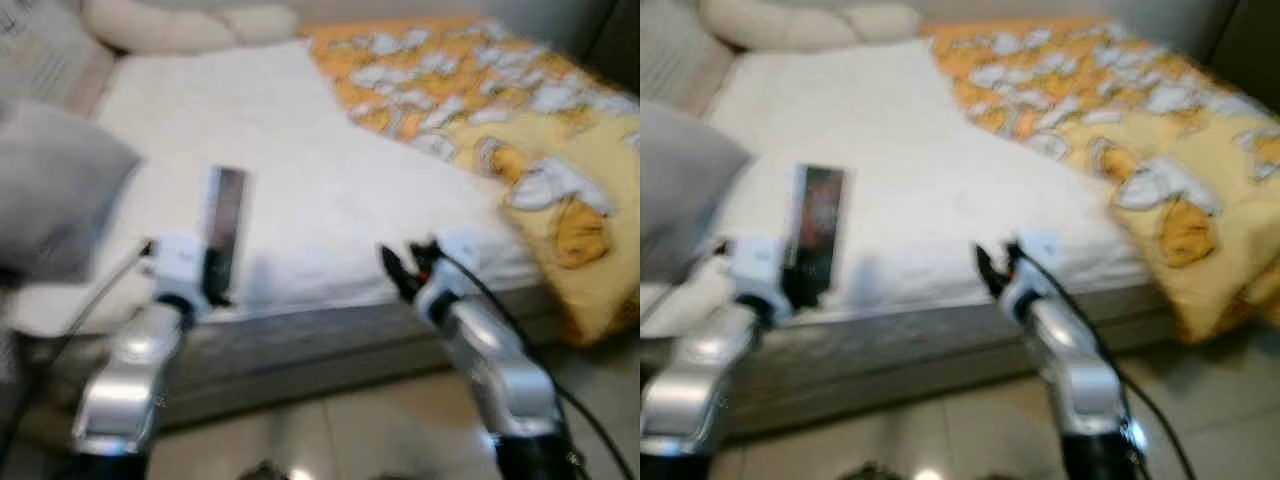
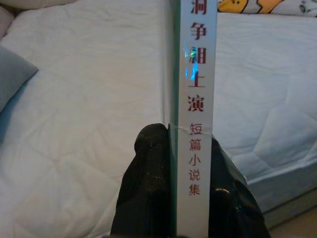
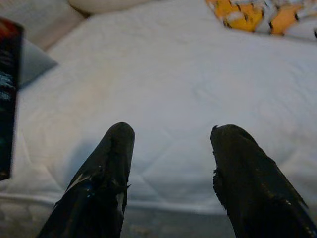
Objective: Clean up the room
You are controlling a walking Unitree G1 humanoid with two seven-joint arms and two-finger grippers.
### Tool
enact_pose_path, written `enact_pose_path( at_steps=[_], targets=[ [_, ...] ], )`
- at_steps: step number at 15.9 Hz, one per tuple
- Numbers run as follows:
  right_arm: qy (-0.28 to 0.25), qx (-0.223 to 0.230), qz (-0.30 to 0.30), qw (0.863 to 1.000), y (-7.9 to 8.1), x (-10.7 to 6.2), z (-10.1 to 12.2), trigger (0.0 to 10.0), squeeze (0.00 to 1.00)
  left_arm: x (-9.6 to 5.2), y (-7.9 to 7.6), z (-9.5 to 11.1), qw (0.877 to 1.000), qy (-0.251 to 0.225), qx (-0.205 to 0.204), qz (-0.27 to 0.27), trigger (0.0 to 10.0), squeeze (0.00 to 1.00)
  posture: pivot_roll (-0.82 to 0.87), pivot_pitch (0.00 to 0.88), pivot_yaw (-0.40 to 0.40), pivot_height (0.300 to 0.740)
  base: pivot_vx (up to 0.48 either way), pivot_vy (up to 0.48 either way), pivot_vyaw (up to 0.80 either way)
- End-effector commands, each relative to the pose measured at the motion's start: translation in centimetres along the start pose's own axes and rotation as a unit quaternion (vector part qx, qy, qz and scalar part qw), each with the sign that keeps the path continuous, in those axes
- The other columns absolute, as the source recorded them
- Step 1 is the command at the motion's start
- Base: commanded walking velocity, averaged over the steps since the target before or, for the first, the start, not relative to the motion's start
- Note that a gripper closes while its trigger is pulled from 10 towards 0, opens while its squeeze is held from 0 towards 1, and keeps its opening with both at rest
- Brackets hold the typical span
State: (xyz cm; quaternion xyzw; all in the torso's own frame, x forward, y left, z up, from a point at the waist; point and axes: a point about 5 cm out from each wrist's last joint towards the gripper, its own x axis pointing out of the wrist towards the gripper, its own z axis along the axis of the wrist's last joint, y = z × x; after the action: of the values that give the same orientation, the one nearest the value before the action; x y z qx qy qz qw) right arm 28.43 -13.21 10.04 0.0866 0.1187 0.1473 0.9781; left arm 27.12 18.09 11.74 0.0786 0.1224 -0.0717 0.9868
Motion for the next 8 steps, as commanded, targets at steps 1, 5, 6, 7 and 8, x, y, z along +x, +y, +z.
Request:
enact_pose_path(
  at_steps=[1, 5, 6, 7, 8],
  targets=[
    [-0.004, -0.005, 0.009, 1.0, 0.47, 0.2, 0.29, 10.0, 0.0, 0.07, 0.69, 1.38, 0.999, -0.033, 0.008, 0.014, 10.0, 0.0, -0.07, 0.0, 0.018, 0.74, 0.0, 0.0, 0.0],
    [-0.006, -0.007, 0.015, 1.0, 0.67, 0.44, 0.57, 10.0, 0.0, 0.41, 0.93, 1.74, 0.999, -0.039, -0.006, 0.03, 10.0, 0.0, -0.08, 0.0, 0.024, 0.74, 0.0, 0.0, 0.0],
    [-0.005, -0.007, 0.016, 1.0, 0.68, 0.46, 0.55, 10.0, 0.0, 0.43, 0.97, 1.66, 0.999, -0.039, -0.008, 0.033, 10.0, 0.0, -0.08, 0.0, 0.029, 0.74, 0.0, 0.0, 0.0],
    [-0.005, -0.008, 0.017, 1.0, 0.66, 0.51, 0.57, 10.0, 0.0, 0.46, 1.03, 1.61, 0.999, -0.04, -0.01, 0.036, 10.0, 0.0, -0.09, 0.0, 0.029, 0.74, 0.0, 0.0, 0.0],
    [-0.007, -0.006, 0.019, 1.0, 0.7, 0.55, 0.69, 10.0, 0.0, 0.49, 1.09, 1.74, 0.998, -0.044, -0.015, 0.037, 10.0, 0.0, -0.08, 0.0, 0.026, 0.74, 0.0, 0.0, 0.0]
  ],
)
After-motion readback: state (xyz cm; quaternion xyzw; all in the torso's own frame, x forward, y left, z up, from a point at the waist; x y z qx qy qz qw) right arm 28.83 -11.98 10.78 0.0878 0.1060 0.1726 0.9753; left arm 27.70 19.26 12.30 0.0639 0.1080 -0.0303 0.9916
